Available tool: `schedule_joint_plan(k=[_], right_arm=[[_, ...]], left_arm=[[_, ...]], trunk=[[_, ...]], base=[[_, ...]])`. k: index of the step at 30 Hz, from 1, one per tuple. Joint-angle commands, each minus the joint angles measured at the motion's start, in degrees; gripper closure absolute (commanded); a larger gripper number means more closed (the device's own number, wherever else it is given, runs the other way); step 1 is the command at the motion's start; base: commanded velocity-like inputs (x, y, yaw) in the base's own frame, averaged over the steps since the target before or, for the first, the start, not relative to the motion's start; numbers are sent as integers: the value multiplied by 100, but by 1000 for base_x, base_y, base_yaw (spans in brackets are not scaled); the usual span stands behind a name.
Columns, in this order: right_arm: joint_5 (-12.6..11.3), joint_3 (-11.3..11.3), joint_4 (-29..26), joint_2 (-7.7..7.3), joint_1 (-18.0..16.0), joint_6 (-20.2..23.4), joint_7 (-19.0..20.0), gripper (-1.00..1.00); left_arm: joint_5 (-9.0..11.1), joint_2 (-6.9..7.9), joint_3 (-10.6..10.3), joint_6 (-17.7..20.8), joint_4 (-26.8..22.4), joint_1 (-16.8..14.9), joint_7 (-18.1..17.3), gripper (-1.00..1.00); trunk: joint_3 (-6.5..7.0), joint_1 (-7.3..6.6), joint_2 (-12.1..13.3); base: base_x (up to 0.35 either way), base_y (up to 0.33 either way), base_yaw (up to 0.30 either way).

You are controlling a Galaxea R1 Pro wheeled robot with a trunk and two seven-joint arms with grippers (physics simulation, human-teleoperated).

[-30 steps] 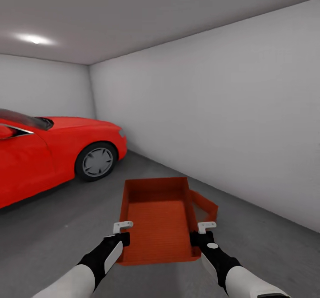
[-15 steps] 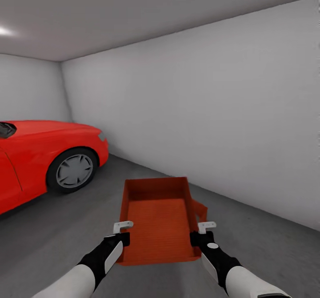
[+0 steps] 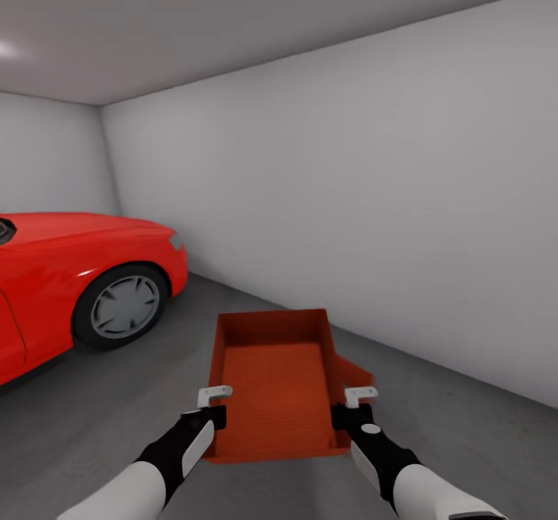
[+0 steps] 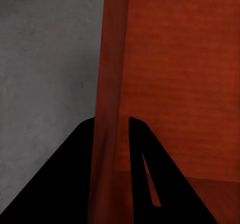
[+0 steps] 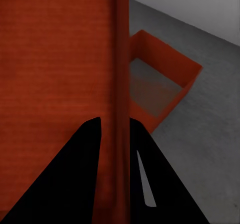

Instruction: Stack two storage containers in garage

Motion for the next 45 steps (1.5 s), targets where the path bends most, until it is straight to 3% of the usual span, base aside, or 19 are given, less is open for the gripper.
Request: schedule_joint_plan(k=[1, 12, 45], right_arm=[[24, -118, 16, -12, -3, -23, -255, 100], [26, -118, 16, -12, -3, -21, -257, 100], [21, -118, 16, -12, -3, -10, -264, 100]], left_arm=[[-166, 399, 380, -75, -26, -7, 86, 100], [-166, 399, 380, -75, -24, -7, 86, 100], [-166, 399, 380, -75, -27, -7, 86, 100]], trunk=[[-9, 5, -7], [-9, 5, -7], [-9, 5, -7]], base=[[321, 177, 0], [321, 178, -7], [320, 178, -283]])
